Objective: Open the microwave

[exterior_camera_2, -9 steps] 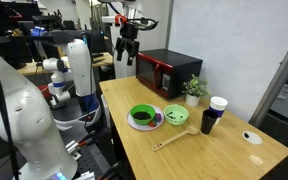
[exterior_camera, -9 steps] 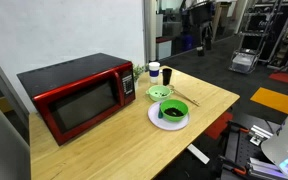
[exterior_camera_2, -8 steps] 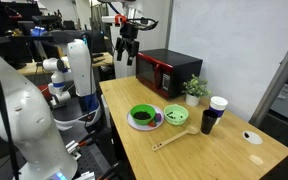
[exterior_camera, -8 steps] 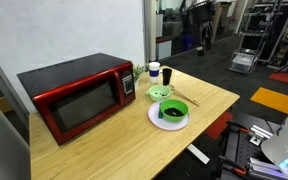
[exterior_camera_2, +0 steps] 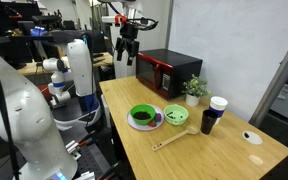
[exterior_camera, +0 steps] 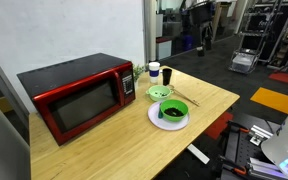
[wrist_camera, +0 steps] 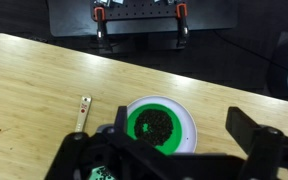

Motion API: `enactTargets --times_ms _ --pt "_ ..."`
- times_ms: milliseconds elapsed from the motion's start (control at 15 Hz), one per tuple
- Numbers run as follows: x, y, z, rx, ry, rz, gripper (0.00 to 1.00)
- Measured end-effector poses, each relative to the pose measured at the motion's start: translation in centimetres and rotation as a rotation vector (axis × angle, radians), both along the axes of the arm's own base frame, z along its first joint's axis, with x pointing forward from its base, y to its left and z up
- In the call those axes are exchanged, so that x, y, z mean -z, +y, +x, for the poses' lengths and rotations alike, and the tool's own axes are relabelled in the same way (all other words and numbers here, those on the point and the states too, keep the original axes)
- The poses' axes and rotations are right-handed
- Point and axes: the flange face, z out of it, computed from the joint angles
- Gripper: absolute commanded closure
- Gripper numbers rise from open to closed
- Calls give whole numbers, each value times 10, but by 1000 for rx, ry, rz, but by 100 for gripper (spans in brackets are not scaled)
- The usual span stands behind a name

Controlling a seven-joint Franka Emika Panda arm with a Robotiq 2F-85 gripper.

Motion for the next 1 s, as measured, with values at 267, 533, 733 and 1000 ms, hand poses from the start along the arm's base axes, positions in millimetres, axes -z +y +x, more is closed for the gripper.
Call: enactTargets --times_ms 267,533,733,1000 --pt "0 0 0 0 0 0 0" --pt "0 0 0 0 0 0 0" --pt "0 0 0 -1 -4 1 0" --pt "-3 1 12 -17 -83 15 0"
